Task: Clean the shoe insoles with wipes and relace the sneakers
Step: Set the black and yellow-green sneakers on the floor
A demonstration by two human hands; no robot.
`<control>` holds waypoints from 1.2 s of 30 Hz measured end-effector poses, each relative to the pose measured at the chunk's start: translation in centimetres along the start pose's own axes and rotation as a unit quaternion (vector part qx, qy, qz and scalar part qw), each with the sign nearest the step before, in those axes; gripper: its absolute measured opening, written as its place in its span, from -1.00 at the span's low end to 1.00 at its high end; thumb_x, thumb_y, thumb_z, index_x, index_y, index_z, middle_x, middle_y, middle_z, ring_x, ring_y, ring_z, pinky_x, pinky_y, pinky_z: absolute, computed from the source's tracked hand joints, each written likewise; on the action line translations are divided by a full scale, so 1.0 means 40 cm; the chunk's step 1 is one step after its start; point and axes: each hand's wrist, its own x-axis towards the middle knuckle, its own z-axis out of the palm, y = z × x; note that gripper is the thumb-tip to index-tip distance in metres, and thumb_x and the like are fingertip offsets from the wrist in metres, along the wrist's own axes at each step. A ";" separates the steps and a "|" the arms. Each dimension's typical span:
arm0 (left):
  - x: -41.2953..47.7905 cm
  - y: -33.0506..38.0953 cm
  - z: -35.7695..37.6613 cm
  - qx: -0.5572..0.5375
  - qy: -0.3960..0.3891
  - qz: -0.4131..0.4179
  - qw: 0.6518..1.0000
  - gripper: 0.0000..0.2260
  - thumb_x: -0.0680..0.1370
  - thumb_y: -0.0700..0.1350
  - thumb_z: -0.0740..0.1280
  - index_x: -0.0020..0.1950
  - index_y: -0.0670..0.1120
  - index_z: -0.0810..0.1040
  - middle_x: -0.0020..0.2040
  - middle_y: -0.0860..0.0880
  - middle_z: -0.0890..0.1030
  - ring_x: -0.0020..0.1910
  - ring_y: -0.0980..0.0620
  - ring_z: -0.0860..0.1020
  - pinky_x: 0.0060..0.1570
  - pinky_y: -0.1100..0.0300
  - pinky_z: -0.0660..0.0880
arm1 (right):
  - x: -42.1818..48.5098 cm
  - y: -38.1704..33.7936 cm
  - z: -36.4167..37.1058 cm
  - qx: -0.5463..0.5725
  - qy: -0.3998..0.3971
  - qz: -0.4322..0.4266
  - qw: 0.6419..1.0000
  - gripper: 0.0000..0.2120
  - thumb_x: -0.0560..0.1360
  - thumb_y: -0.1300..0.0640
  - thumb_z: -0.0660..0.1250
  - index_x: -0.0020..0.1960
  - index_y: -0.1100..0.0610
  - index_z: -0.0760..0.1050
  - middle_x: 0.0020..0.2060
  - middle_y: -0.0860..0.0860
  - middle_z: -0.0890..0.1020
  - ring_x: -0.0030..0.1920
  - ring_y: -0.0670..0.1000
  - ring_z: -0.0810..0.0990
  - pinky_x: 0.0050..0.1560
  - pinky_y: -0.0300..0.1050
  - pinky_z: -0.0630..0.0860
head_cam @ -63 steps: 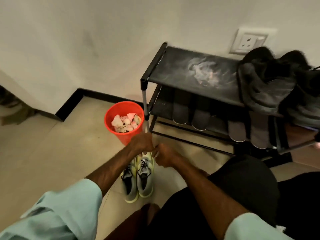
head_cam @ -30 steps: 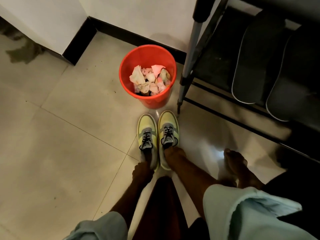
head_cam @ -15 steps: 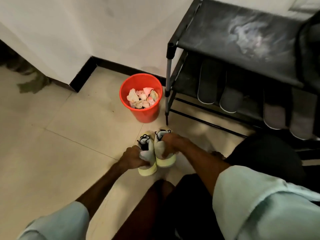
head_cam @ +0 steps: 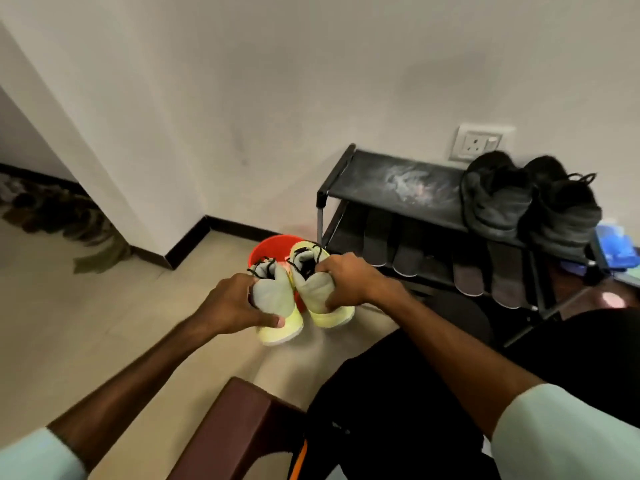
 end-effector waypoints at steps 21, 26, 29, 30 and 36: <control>-0.221 0.406 -0.211 0.213 0.237 0.111 0.941 -0.46 0.26 0.34 0.56 -0.07 0.00 0.46 -0.20 0.05 0.52 -0.18 -0.04 0.51 -0.29 0.12 0.33 | -0.240 -0.027 -0.295 0.072 0.249 -0.083 0.962 -0.59 0.26 0.00 0.63 0.03 -0.01 0.58 -0.08 -0.10 0.68 -0.08 -0.03 0.63 -0.04 0.01 0.62; -0.163 0.473 -0.229 0.210 0.281 0.193 0.917 -0.50 0.31 0.26 0.57 -0.06 -0.04 0.45 -0.23 0.03 0.51 -0.21 -0.08 0.49 -0.27 0.10 0.30 | -0.277 0.004 -0.346 0.076 0.334 -0.040 0.938 -0.60 0.32 0.06 0.61 0.10 0.03 0.56 -0.06 -0.06 0.67 -0.03 0.02 0.64 -0.01 0.00 0.61; -0.097 0.505 -0.207 0.194 0.286 0.250 0.905 -0.49 0.31 0.24 0.57 -0.02 -0.07 0.49 -0.22 -0.02 0.58 -0.21 -0.11 0.53 -0.28 0.09 0.32 | -0.292 0.042 -0.360 0.081 0.371 0.005 0.925 -0.56 0.36 0.08 0.58 0.20 0.01 0.56 -0.01 -0.03 0.70 0.01 0.06 0.66 0.01 -0.04 0.59; -0.068 0.514 -0.196 0.184 0.282 0.269 0.902 -0.48 0.32 0.24 0.57 0.01 -0.08 0.51 -0.21 -0.04 0.60 -0.21 -0.12 0.54 -0.27 0.08 0.35 | -0.292 0.060 -0.361 0.076 0.382 0.025 0.921 -0.55 0.37 0.08 0.57 0.22 -0.01 0.55 -0.02 -0.03 0.69 -0.01 0.07 0.66 -0.02 -0.06 0.57; 0.106 0.545 -0.126 0.124 0.201 0.326 0.916 -0.53 0.31 0.22 0.58 -0.06 0.06 0.40 -0.25 0.08 0.50 -0.25 -0.03 0.49 -0.28 0.11 0.32 | -0.273 0.158 -0.342 0.056 0.413 0.124 0.900 -0.49 0.42 0.09 0.53 0.34 -0.03 0.50 0.07 0.03 0.68 0.06 0.15 0.65 0.05 0.02 0.58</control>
